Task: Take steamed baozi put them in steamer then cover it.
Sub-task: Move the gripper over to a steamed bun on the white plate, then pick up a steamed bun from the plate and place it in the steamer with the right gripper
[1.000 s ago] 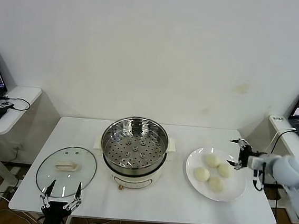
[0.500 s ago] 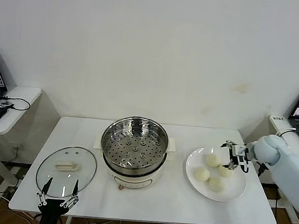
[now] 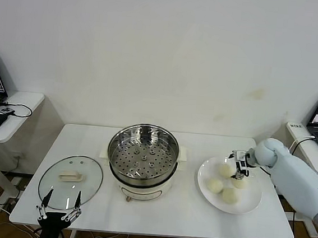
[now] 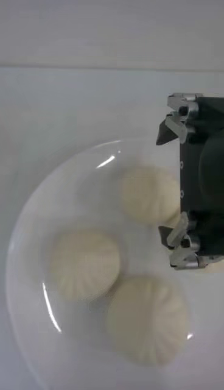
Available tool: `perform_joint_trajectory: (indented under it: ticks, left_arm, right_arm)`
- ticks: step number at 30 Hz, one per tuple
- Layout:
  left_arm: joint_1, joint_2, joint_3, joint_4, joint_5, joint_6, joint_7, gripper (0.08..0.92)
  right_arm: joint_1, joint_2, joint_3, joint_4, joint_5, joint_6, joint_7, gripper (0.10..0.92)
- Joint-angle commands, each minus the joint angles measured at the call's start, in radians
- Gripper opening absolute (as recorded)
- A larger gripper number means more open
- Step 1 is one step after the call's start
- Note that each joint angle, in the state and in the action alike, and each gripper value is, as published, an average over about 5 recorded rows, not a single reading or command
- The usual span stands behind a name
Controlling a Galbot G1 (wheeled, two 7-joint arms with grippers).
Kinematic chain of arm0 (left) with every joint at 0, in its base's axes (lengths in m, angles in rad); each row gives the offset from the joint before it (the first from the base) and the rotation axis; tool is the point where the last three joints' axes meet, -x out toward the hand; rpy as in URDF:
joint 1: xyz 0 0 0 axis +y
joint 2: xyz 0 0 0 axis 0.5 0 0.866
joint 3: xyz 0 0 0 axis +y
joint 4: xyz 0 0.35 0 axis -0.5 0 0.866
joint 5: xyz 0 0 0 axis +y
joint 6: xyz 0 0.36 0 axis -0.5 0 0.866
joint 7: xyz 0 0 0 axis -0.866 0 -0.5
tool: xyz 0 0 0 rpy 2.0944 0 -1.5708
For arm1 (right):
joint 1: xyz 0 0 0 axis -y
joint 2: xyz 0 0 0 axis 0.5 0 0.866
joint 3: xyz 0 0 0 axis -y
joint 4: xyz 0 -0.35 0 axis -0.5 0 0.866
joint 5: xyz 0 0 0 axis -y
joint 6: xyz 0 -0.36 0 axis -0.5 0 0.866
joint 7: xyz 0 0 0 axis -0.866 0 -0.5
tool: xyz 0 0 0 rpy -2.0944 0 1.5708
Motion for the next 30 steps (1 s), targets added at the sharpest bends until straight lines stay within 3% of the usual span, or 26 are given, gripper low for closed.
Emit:
perform_joint_trajectory:
  ticks: [1,18,24,30]
  left_arm:
    - [0.001,0.0,0.0,-0.002,0.0,0.0,0.0,0.823]
    - [0.003,0.001,-0.002,-0.007,-0.006,-0.004,-0.001,0.823]
    - [0.001,0.005,-0.004,-0.007,-0.012,-0.003,0.0,0.823]
    - [-0.004,0.013,-0.005,-0.001,-0.022,-0.003,0.001,0.823]
  right_arm:
    - [0.023,0.048,-0.027,-0.072,-0.023,-0.005,-0.007,0.76]
    - [0.03,0.059,-0.03,-0.092,-0.003,-0.016,-0.029,0.61]
    - [0.082,0.029,-0.066,-0.048,0.036,-0.008,-0.051,0.602]
    - [0.254,-0.037,-0.158,0.056,0.167,-0.009,-0.076,0.602]
